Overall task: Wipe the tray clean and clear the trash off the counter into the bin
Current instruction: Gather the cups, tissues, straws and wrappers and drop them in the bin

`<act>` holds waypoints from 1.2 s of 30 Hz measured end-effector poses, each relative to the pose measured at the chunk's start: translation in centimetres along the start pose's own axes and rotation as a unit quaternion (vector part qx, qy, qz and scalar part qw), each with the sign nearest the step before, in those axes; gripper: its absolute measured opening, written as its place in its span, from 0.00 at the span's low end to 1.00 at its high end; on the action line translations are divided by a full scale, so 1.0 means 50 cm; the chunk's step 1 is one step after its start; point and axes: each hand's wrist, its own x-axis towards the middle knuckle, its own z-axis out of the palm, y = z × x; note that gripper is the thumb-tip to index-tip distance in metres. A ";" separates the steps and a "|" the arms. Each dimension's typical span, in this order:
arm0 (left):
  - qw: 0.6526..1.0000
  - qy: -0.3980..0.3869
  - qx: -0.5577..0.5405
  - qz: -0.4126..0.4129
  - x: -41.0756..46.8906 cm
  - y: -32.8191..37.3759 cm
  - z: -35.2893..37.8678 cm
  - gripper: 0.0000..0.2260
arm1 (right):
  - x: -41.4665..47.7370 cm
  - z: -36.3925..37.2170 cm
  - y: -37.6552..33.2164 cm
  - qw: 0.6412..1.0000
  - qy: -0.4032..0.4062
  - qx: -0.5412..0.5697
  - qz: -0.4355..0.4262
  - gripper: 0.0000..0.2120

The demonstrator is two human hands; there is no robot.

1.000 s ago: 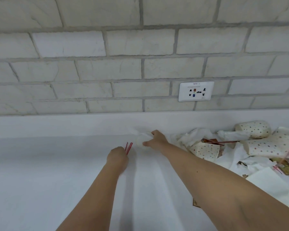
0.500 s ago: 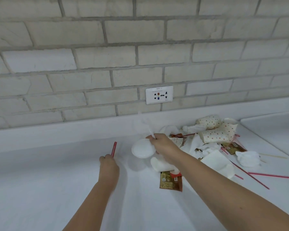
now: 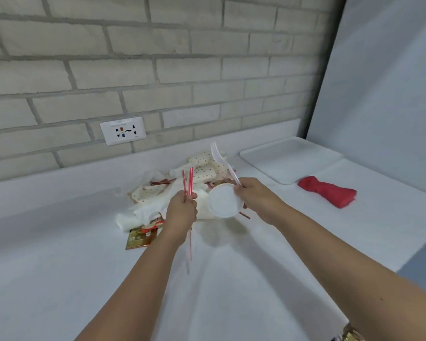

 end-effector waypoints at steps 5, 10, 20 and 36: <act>0.994 -0.085 -0.061 -0.020 -0.091 0.026 0.203 0.14 | -0.103 -0.178 0.085 0.998 0.054 0.006 0.013 0.15; 0.983 -0.172 -0.060 0.007 -0.201 0.031 0.376 0.13 | -0.212 -0.324 0.183 0.990 0.131 -0.005 0.051 0.14; 0.952 -0.305 -0.006 0.008 -0.413 -0.140 0.656 0.10 | -0.381 -0.470 0.455 0.955 0.243 -0.038 0.167 0.14; 0.914 -0.301 0.258 -0.090 -0.433 -0.413 0.680 0.22 | -0.442 -0.407 0.777 0.935 0.140 -0.096 0.311 0.11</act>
